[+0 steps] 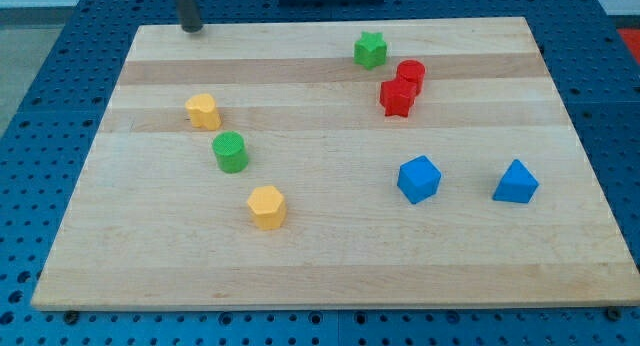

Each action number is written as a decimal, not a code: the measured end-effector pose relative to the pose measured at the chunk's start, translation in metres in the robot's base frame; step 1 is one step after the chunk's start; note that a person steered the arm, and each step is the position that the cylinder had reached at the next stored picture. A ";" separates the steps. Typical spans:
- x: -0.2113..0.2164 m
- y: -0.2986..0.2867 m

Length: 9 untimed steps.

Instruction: Arrange the red blocks and green star in a diagonal line

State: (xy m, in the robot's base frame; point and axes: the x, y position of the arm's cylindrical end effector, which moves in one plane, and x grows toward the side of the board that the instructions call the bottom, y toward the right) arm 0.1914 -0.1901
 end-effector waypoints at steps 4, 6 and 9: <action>0.073 0.167; 0.070 0.324; 0.108 0.266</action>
State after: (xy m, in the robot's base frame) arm 0.2989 0.0758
